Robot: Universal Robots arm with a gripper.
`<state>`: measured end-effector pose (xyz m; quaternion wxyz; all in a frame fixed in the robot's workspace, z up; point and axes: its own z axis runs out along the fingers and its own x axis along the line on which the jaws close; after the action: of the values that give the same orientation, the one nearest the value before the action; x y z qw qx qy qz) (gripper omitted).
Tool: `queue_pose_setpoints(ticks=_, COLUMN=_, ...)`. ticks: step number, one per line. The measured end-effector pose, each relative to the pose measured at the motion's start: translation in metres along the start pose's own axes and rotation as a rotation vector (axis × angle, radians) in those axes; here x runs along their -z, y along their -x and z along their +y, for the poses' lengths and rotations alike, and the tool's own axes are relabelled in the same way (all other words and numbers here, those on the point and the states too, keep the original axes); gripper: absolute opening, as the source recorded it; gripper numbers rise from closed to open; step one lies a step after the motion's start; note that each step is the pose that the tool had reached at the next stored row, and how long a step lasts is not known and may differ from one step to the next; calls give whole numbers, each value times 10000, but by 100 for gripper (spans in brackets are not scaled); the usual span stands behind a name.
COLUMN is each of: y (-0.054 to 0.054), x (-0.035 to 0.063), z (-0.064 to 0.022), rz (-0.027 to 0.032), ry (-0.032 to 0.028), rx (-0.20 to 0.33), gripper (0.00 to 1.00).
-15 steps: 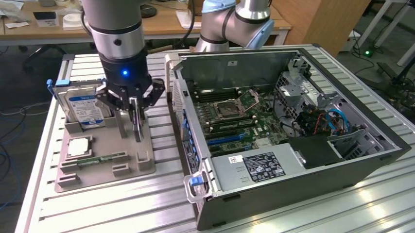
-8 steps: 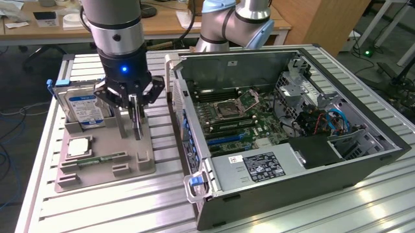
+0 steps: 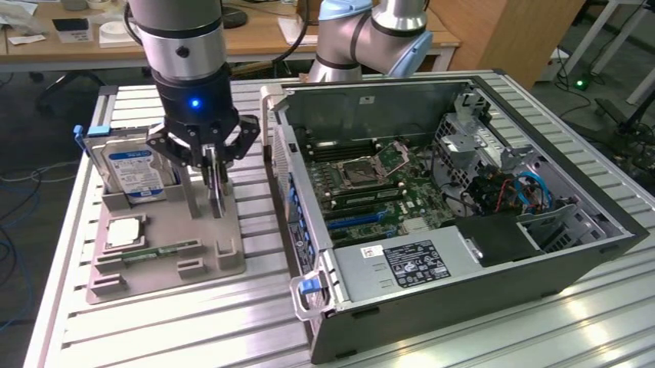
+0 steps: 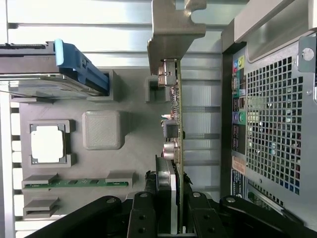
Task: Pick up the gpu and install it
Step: 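Pick up the gpu and move the gpu toward the slot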
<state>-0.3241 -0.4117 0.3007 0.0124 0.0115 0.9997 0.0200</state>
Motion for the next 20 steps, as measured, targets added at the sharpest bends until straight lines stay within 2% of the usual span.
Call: queue_pose_setpoints(ticks=20, y=5, x=196, z=8, rz=1, ry=23, rx=-1, gripper=28)
